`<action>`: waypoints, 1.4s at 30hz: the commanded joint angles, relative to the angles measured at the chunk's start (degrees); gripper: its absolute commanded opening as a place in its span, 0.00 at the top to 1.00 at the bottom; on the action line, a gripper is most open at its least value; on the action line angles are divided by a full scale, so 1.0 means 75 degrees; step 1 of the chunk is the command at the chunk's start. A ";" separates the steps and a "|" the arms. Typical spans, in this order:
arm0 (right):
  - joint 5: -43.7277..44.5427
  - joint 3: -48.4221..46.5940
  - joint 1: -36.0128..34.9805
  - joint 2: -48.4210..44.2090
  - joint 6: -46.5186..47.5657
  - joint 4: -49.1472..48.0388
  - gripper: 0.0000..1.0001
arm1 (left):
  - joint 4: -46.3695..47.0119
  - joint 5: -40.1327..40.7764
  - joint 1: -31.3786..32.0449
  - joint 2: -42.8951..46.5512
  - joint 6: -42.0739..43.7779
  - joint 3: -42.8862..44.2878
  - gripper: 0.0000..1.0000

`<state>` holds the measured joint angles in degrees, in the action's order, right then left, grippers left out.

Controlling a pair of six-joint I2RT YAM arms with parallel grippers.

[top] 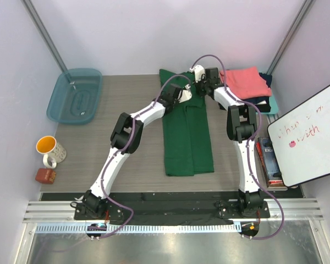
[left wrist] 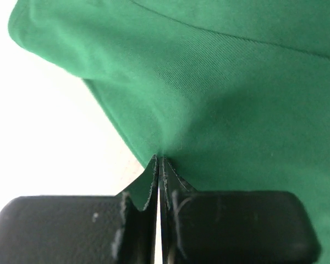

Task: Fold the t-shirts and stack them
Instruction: Rotate the tshirt 90 degrees, then grab the bottom of the folded rectangular tshirt with both arms

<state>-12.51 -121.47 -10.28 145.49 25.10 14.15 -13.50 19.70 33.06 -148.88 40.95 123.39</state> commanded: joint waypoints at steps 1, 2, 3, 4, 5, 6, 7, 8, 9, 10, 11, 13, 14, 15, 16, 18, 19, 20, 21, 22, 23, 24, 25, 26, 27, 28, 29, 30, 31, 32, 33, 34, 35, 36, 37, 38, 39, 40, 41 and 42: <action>0.0719 0.0970 0.0059 -0.0331 -0.0393 -0.0831 0.99 | 0.1247 0.1215 -0.0060 -0.0446 0.0435 0.0118 1.00; 0.0754 0.1089 0.0059 -0.0518 -0.0475 -0.1041 0.99 | 0.1411 0.1460 -0.0060 -0.0435 0.0458 0.0106 1.00; 0.0847 0.1172 0.0059 -0.0601 -0.0696 -0.1090 0.98 | 0.1854 0.1532 -0.0060 -0.0377 0.0435 -0.0033 1.00; 0.0894 0.1254 0.0059 -0.0683 -0.0791 -0.1079 0.97 | 0.2148 0.1556 -0.0060 -0.0144 0.0365 -0.0174 0.99; 0.0965 0.1301 0.0070 -0.0765 -0.0862 -0.1078 0.95 | 0.2418 0.1556 -0.0072 0.0032 0.0306 -0.0349 0.98; 0.1081 0.1359 0.0070 -0.0975 -0.0932 -0.1078 0.92 | 0.2734 0.1487 -0.0060 0.0208 0.0283 -0.0792 0.80; 0.1082 0.1453 0.0082 -0.1070 -0.0921 -0.1102 0.88 | 0.3189 0.1440 -0.0060 0.0419 0.0190 -0.0982 0.65; 0.1129 0.1500 0.0082 -0.1175 -0.0921 -0.1102 0.86 | 0.3333 0.1393 -0.0060 0.0722 0.0154 -0.1204 0.55; 0.1187 0.1524 0.0094 -0.1397 -0.0910 -0.1102 0.85 | 0.3358 0.1358 -0.0049 0.0865 0.0130 -0.1241 0.54; 0.1165 0.1582 0.0117 -0.1526 -0.0921 -0.1067 0.81 | 0.3428 0.1404 -0.0037 0.0982 0.0107 -0.1265 0.52; 0.1165 0.1583 0.0117 -0.1644 -0.0910 -0.1009 0.79 | 0.3452 0.1462 -0.0037 0.1239 0.0107 -0.1277 0.42; 0.1095 0.1583 0.0152 -0.2054 -0.0886 -0.0857 0.62 | 0.3522 0.1603 -0.0037 0.1533 0.0095 -0.1346 0.27; 0.1106 0.1629 0.0152 -0.2206 -0.0863 -0.0833 0.56 | 0.3534 0.1615 -0.0037 0.1929 0.0153 -0.1486 0.13; 0.1083 0.1653 0.0152 -0.2405 -0.0816 -0.0809 0.54 | 0.3546 0.1627 -0.0037 0.2130 0.0200 -0.1604 0.08; 0.0920 0.1827 0.0176 -0.2778 -0.0688 -0.0739 0.44 | 0.3511 0.1487 -0.0037 0.2399 0.0235 -0.1744 0.02; 0.0685 0.2108 0.0176 -0.3306 -0.0407 -0.0680 0.32 | 0.3464 0.1183 -0.0037 0.3265 0.0527 -0.2399 0.00; 0.0243 0.2504 0.0176 -0.3854 -0.0081 -0.0541 0.24 | 0.3266 0.0509 -0.0037 0.3593 0.0737 -0.2726 0.00; 0.0030 0.2775 0.0164 -0.4150 0.0665 -0.0447 0.21 | 0.3311 0.0200 -0.0037 0.3933 0.1122 -0.3611 0.00; -0.0146 0.3091 0.0164 -0.4443 0.1171 -0.0353 0.18 | 0.3404 -0.0232 -0.0025 0.4760 0.1404 -0.4189 0.00; -0.0484 0.3779 0.0164 -0.5107 0.1629 -0.0039 0.19 | 0.3625 -0.0851 0.0010 0.5116 0.1802 -0.5471 0.00; -0.0557 0.4157 0.0176 -0.5404 0.2608 0.0150 0.20 | 0.3953 -0.1113 0.0045 0.5526 0.2722 -0.6180 0.00; -0.0616 0.4961 0.0176 -0.5766 0.3082 0.0581 0.22 | 0.4594 -0.1382 0.0115 0.6191 0.3230 -0.6918 0.00; -0.0675 0.5364 0.0176 -0.6385 0.3527 0.0852 0.22 | 0.4960 -0.1942 0.0139 0.6558 0.3607 -0.8294 0.00; -0.0768 0.5809 0.0176 -0.6785 0.4437 0.1052 0.21 | 0.5207 -0.2296 0.0151 0.6921 0.3924 -0.8899 0.00; -0.0839 0.6625 0.0187 -0.7103 0.4829 0.1472 0.19 | 0.5291 -0.2589 0.0162 0.7621 0.4344 -0.9404 0.00; -0.0909 0.7039 0.0176 -0.7454 0.5297 0.1708 0.19 | 0.5269 -0.2986 0.0197 0.7953 0.4430 -1.0187 0.00; -0.1200 0.7426 0.0176 -0.8211 0.5731 0.1977 0.18 | 0.5234 -0.3489 0.0221 0.8246 0.4431 -1.0485 0.00; -0.1330 0.8196 0.0176 -0.8602 0.6524 0.2328 0.19 | 0.5164 -0.3657 0.0349 0.8539 0.4384 -1.0743 0.00; -0.1471 0.8587 0.0164 -0.9058 0.6857 0.2448 0.18 | 0.5116 -0.3728 0.0454 0.8936 0.4337 -1.0954 0.00; -0.1577 0.8973 0.0153 -0.9863 0.7185 0.2553 0.19 | 0.5081 -0.3752 0.0548 0.9114 0.4302 -1.1281 0.00; -0.1775 0.9720 0.0152 -1.0312 0.7896 0.2740 0.19 | 0.5081 -0.3752 0.0746 0.9255 0.4244 -1.1435 0.00; -0.1835 1.0075 0.0141 -1.0688 0.8263 0.2858 0.20 | 0.5034 -0.3764 0.0841 0.9489 0.4174 -1.1715 0.00; -0.1870 1.0415 0.0129 -1.1040 0.8777 0.3010 0.20 | 0.5022 -0.3822 0.0912 0.9572 0.4243 -1.1857 0.00; -0.1905 1.1057 0.0129 -1.1774 0.9223 0.3255 0.22 | 0.5011 -0.3927 0.1052 0.9666 0.4278 -1.2010 0.00; -0.1917 1.1353 0.0129 -1.2095 0.9946 0.3316 0.22 | 0.4999 -0.4067 0.1100 0.9852 0.4406 -1.2336 0.00; -0.1952 1.1623 0.0117 -1.2446 1.0163 0.3328 0.22 | 0.4999 -0.4231 0.1146 0.9959 0.4523 -1.2525 0.00; -0.1999 1.2032 0.0117 -1.2925 1.0385 0.3421 0.23 | 0.4941 -0.4685 0.1205 1.0064 0.4652 -1.2724 0.00; -0.2046 1.2198 0.0117 -1.3127 1.0793 0.3480 0.24 | 0.4929 -0.4898 0.1240 1.0158 0.5013 -1.3097 0.00; -0.2081 1.2327 0.0117 -1.3280 1.0913 0.3527 0.24 | 0.4928 -0.5075 0.1287 1.0321 0.5121 -1.3275 0.00; -0.2105 1.2526 0.0117 -1.3386 1.1007 0.3631 0.24 | 0.4859 -0.5285 0.1427 1.0393 0.5192 -1.3427 0.00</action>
<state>-24.86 -31.38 -9.17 49.36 94.35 38.92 21.65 -10.39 42.00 -74.11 74.63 27.81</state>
